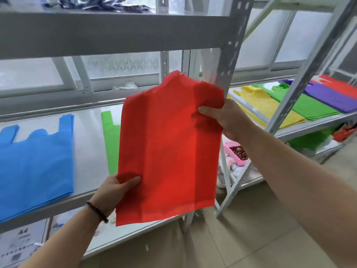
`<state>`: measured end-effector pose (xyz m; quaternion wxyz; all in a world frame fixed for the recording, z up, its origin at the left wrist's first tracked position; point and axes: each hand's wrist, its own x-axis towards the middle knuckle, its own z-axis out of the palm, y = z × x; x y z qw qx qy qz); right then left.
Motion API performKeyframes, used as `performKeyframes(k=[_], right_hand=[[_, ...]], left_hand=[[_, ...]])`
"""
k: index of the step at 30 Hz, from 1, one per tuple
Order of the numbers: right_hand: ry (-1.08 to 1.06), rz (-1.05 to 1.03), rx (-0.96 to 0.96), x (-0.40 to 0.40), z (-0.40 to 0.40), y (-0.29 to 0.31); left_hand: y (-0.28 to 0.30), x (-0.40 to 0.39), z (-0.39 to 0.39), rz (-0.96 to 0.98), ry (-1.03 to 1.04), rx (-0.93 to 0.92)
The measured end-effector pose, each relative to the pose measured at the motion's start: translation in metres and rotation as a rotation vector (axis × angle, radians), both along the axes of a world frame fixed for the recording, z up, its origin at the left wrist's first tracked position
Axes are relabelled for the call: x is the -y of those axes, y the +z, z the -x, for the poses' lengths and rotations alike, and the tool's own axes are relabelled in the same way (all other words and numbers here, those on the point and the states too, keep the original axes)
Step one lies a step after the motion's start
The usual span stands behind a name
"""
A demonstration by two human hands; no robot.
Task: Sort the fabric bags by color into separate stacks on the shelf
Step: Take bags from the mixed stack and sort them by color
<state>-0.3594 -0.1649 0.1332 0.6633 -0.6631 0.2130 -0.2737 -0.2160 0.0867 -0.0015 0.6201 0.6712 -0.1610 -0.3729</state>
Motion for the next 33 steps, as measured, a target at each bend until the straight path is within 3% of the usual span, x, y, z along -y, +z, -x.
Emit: performKeyframes(k=[5, 18, 33], right_hand=[[-0.085, -0.019, 0.053, 0.026, 0.082, 0.021], [-0.572, 0.035, -0.130, 0.111, 0.318, 0.006], [-0.831, -0.116, -0.119, 0.285, 0.428, -0.014]], left_hand=[[0.020, 0.045, 0.055, 0.045, -0.084, 0.034], [0.028, 0.179, 0.229, 0.017, -0.411, 0.166], [0.021, 0.412, 0.296, -0.025, -0.646, 0.209]])
